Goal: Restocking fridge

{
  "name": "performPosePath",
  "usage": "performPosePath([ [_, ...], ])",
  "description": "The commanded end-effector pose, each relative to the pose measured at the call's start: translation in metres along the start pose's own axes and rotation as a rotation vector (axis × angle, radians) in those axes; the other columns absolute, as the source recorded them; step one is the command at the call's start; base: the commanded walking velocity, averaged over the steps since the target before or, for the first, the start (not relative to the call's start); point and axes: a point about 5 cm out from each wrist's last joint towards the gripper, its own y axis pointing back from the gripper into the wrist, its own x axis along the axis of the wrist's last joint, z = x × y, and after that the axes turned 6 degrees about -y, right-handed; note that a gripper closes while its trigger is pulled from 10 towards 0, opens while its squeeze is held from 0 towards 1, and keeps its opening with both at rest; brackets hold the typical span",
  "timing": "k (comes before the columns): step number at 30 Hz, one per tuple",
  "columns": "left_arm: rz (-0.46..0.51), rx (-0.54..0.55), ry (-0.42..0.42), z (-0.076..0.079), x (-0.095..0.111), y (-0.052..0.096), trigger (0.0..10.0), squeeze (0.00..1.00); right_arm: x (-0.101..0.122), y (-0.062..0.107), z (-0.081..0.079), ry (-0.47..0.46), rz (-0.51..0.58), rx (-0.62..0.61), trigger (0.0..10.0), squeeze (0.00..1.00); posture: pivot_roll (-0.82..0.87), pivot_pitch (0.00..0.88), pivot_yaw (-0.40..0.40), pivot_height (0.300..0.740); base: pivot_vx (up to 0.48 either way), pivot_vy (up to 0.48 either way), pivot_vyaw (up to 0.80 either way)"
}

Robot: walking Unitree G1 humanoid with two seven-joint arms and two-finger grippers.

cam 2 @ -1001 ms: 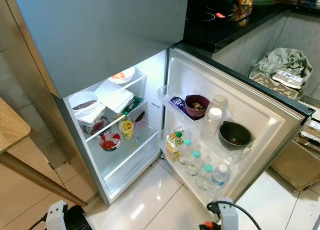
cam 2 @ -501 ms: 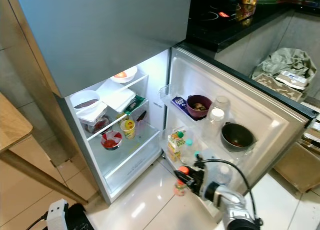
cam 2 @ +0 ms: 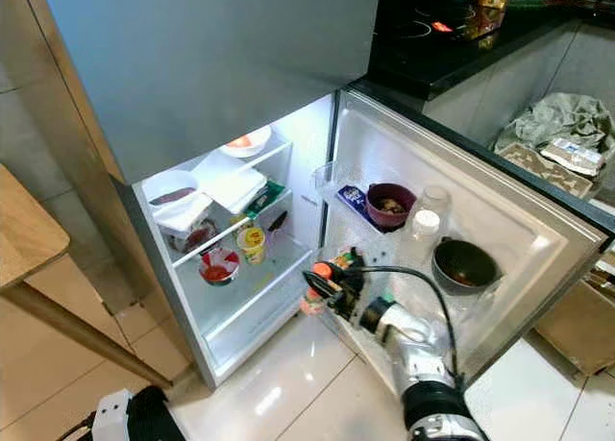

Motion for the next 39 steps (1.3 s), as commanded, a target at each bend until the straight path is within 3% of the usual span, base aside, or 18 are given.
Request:
performPosePath([
  [1,-0.018,-0.017,-0.004,0.005,-0.005,-0.001,10.0,0.00,0.002,0.001,-0.001,0.025,0.002,-0.003,10.0,0.00,-0.05,0.000,0.011,0.740,0.000,0.000,0.78],
  [8,-0.021,-0.006,-0.013,0.004,-0.005,-0.001,10.0,0.00,0.001,0.000,-0.005,0.013,0.009,-0.005,10.0,0.00,-0.05,0.000,0.016,0.740,0.000,0.000,0.77],
  [14,-0.028,0.005,-0.047,0.002,-0.005,0.000,10.0,0.00,-0.002,0.001,0.001,0.043,-0.019,-0.074,10.0,0.00,-0.04,0.000,0.018,0.740,0.000,0.000,0.77],
  [21,-0.027,-0.021,-0.066,0.005,-0.002,-0.002,10.0,0.00,0.004,0.006,0.018,0.068,-0.013,-0.226,10.0,0.00,-0.05,0.000,0.022,0.740,0.000,0.000,0.75],
  [26,-0.015,-0.043,-0.068,0.008,0.003,-0.003,10.0,0.00,0.012,0.008,0.025,0.082,0.021,-0.294,10.0,0.00,-0.05,0.000,0.021,0.740,0.000,-0.123,0.00],
  [39,0.009,-0.081,-0.049,0.015,0.009,-0.007,10.0,0.00,0.036,0.014,0.042,0.137,0.097,-0.425,10.0,0.00,-0.06,0.000,0.019,0.740,0.000,-0.460,0.00],
])
